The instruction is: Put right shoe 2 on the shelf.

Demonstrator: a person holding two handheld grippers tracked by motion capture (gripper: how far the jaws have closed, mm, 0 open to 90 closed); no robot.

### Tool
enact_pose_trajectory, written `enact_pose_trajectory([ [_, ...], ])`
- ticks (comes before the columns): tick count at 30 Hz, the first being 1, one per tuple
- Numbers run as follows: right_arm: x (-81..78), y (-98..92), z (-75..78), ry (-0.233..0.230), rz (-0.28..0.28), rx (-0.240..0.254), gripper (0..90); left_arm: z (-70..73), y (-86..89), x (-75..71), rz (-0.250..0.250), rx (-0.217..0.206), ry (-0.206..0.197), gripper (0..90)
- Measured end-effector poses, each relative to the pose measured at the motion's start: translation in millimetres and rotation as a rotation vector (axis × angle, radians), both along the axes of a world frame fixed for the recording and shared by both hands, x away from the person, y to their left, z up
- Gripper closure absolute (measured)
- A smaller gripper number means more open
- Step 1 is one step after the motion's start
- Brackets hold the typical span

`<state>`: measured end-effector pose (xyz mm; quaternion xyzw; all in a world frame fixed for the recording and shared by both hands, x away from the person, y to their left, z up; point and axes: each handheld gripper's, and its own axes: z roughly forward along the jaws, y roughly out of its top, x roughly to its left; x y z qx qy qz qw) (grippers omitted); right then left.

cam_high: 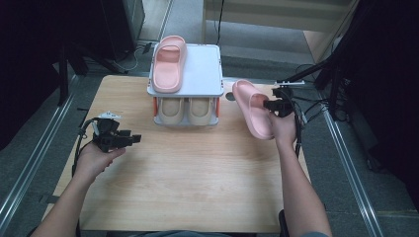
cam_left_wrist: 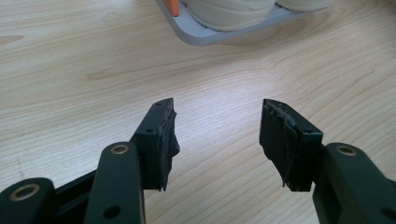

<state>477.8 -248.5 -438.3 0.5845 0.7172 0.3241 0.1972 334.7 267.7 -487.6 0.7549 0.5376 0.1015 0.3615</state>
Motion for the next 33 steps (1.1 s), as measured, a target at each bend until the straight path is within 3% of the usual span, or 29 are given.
enact_pose_trajectory([
  [5,6.1,7.6,21.6,-0.008,0.009,-0.012,84.2,-0.1,-1.4,0.1,-0.005,0.002,0.003,45.5],
  [6,10.5,9.7,33.5,-0.007,0.007,0.003,84.2,0.0,-1.3,0.1,-0.004,0.0,0.001,45.5],
  [8,11.9,10.0,37.3,-0.009,0.003,0.012,84.3,0.0,-0.8,0.2,-0.002,-0.001,0.0,45.5],
  [12,20.5,13.7,62.4,-0.013,-0.019,0.045,84.1,-0.2,0.5,0.7,-0.003,-0.004,0.002,45.5],
  [14,21.7,15.1,67.1,-0.013,-0.024,0.044,84.0,-0.3,0.2,0.7,-0.001,-0.006,0.001,45.5],
  [16,26.4,21.1,79.7,-0.014,-0.025,0.014,83.9,-0.3,-0.4,0.6,-0.005,-0.004,0.001,45.5],
  [20,31.6,28.6,95.1,-0.026,-0.031,0.019,83.5,-0.8,-2.0,1.3,-0.009,-0.002,0.004,45.5],
  [28,42.0,58.6,114.9,-0.052,-0.024,0.016,82.8,-1.0,-5.3,2.9,-0.017,-0.004,0.003,45.5],
  [33,51.5,76.8,117.3,-0.043,-0.018,0.01,81.8,0.6,-4.6,2.8,-0.019,-0.013,-0.002,45.6],
])
